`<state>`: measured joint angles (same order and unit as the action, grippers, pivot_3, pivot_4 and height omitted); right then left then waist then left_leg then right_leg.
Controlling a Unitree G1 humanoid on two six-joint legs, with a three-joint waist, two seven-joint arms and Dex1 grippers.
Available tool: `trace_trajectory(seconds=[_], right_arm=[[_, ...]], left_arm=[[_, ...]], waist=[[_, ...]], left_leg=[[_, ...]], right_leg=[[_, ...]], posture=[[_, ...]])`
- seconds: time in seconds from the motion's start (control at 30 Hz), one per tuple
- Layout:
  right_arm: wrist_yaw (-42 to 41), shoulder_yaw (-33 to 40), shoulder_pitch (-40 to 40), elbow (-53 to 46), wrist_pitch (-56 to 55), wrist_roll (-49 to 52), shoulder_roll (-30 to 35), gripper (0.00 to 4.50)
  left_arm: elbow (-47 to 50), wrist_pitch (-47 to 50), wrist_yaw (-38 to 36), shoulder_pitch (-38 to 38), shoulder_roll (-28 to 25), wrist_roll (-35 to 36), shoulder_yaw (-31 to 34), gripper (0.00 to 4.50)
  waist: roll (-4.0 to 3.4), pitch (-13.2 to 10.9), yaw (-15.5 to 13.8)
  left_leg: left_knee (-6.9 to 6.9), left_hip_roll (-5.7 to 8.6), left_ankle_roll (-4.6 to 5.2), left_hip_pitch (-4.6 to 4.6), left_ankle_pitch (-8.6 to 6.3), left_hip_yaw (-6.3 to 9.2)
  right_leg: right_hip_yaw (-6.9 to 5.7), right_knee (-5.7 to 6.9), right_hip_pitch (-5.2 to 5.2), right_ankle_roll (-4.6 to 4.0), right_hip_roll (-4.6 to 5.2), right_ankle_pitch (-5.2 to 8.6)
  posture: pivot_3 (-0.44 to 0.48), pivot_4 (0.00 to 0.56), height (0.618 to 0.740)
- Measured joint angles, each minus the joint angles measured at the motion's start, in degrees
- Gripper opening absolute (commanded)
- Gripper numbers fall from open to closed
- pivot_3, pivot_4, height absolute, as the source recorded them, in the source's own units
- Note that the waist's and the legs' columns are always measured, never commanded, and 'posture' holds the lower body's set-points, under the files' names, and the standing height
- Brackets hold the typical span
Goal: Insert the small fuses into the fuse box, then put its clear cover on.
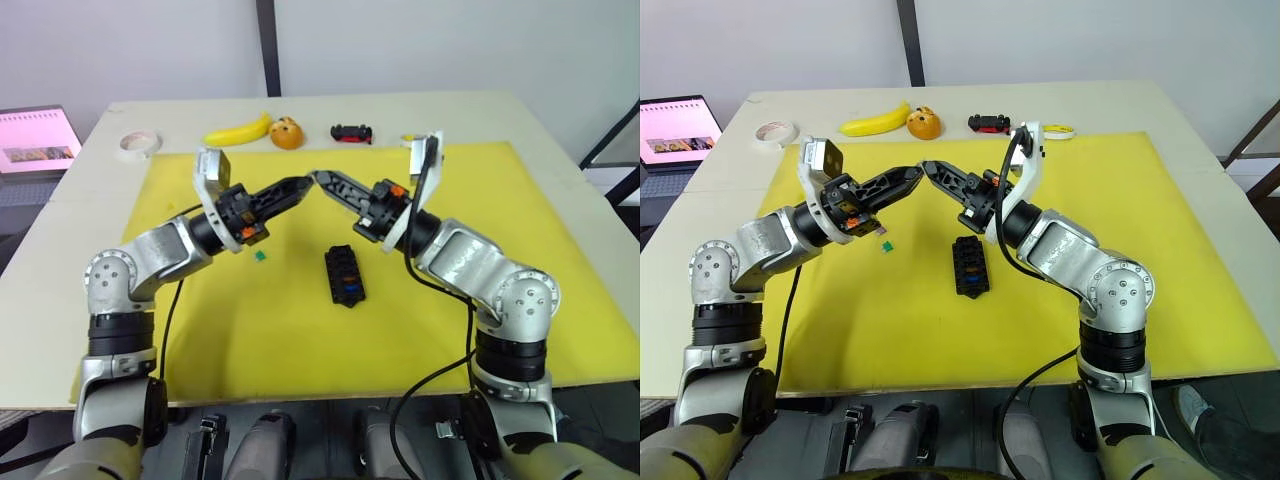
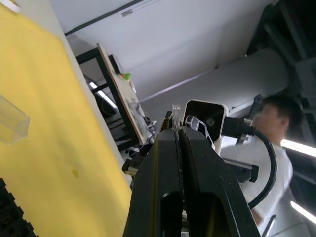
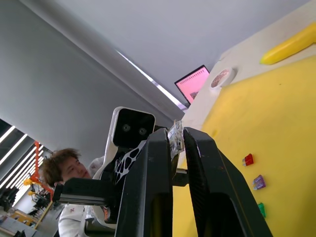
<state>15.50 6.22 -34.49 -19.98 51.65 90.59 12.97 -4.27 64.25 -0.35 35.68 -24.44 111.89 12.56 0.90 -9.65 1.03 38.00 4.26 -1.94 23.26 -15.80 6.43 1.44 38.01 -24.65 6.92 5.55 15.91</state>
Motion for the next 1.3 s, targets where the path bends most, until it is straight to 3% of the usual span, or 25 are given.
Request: trace_trajectory(seconds=[0.37, 0.43, 0.73, 0.83, 0.93, 1.07, 1.13, 1.2, 1.27, 1.3], right_arm=[[-0.02, -1.27, 0.0, -0.01, -1.27, 0.64, 1.42, 0.53], [-0.01, -1.38, 0.0, 0.0, -1.48, 0.7, 1.59, 0.01], [-0.02, -1.56, 0.01, -0.07, -1.94, 1.93, 2.25, 0.01], [0.01, -1.59, 0.0, -0.07, -1.94, 3.05, 2.61, 0.0], [-0.01, -1.71, 0.0, -0.27, -1.95, 4.78, 3.34, 0.0], [-1.85, -1.58, -0.04, -1.31, -0.29, 6.33, 9.89, 0.0], [-5.29, -1.24, -0.08, -1.83, 2.19, 6.13, 15.97, 0.0], [-12.83, -0.72, -0.24, -3.12, 5.76, 2.72, 25.32, 0.0], [-22.75, -1.8, -0.29, -5.14, 7.04, -4.7, 32.66, 0.0], [-25.33, -2.23, -0.28, -5.65, 7.01, -7.03, 33.96, 0.0]], left_arm=[[-0.11, -0.82, -0.11, 0.26, 0.23, 0.02, -0.4, 0.0], [-0.09, -0.96, -0.12, 0.25, 0.29, 0.04, -0.45, 0.0], [-0.03, -1.19, -0.53, 0.25, 0.19, 0.11, -0.7, 0.0], [-0.05, -1.15, -0.73, 0.22, -0.42, 0.07, -1.06, 0.99], [-0.14, -0.53, -1.74, -0.04, -2.11, -0.95, -1.71, 2.41], [2.52, 3.99, -13.69, -0.01, -11.31, -11.5, -2.92, 4.46], [6.87, 4.17, -23.96, 0.05, -17.21, -19.36, -4.96, 4.46], [11.67, 0.85, -38.88, 0.22, -25.05, -31.62, -9.63, 4.46], [13.47, -7.21, -51.22, 0.3, -28.46, -44.42, -15.58, 4.46], [13.58, -9.37, -53.77, 0.18, -28.71, -47.5, -16.95, 4.46]], waist=[[0.0, 0.0, -0.01], [0.0, 0.0, -0.02], [0.0, 0.0, -0.03], [0.0, 0.0, -0.02], [0.0, 0.0, 0.0], [-0.04, -0.04, 0.17], [-0.11, -0.09, 0.1], [-0.26, -0.15, -0.14], [-0.32, -0.16, -0.24], [-0.3, -0.16, -0.22]], left_leg=[[0.0, 0.0, 0.0, 0.0, 0.0, 0.0], [0.0, 0.0, 0.0, 0.0, 0.0, 0.0], [0.0, 0.0, 0.0, 0.0, 0.0, 0.0], [0.0, 0.0, 0.0, 0.0, 0.0, 0.0], [0.0, 0.0, 0.01, 0.0, 0.0, 0.01], [-0.05, -0.01, 0.04, 0.02, -0.02, -0.02], [-0.06, 0.0, 0.32, 0.04, -0.17, -0.06], [-0.06, 0.01, 0.38, -0.02, -0.21, -0.11], [-0.07, 0.03, 0.46, -0.04, -0.24, -0.2], [-0.07, -0.04, 0.47, -0.04, -0.25, -0.17]], right_leg=[[0.0, 0.0, 0.0, 0.0, 0.0, 0.0], [0.0, 0.0, 0.0, 0.0, 0.0, 0.0], [0.0, -0.01, 0.0, 0.0, 0.0, 0.0], [0.0, -0.01, 0.0, 0.0, 0.0, 0.0], [0.0, -0.01, 0.0, 0.0, 0.0, 0.0], [-0.01, -0.04, -0.01, -0.01, -0.08, 0.01], [-0.01, -0.11, 0.0, -0.02, -0.09, 0.01], [-0.04, -0.27, 0.17, -0.02, -0.11, 0.01], [-0.05, -0.38, 0.23, -0.01, -0.16, 0.01], [-0.05, -0.4, 0.25, -0.01, -0.19, 0.01]], posture=[[0.0, 0.15, 0.74], [0.0, 0.15, 0.74], [0.0, 0.15, 0.74], [0.0, 0.15, 0.74], [0.0, 0.15, 0.74], [0.0, 0.15, 0.74], [0.0, 0.15, 0.74], [0.0, 0.15, 0.74], [0.0, 0.15, 0.74], [0.0, 0.15, 0.74]])
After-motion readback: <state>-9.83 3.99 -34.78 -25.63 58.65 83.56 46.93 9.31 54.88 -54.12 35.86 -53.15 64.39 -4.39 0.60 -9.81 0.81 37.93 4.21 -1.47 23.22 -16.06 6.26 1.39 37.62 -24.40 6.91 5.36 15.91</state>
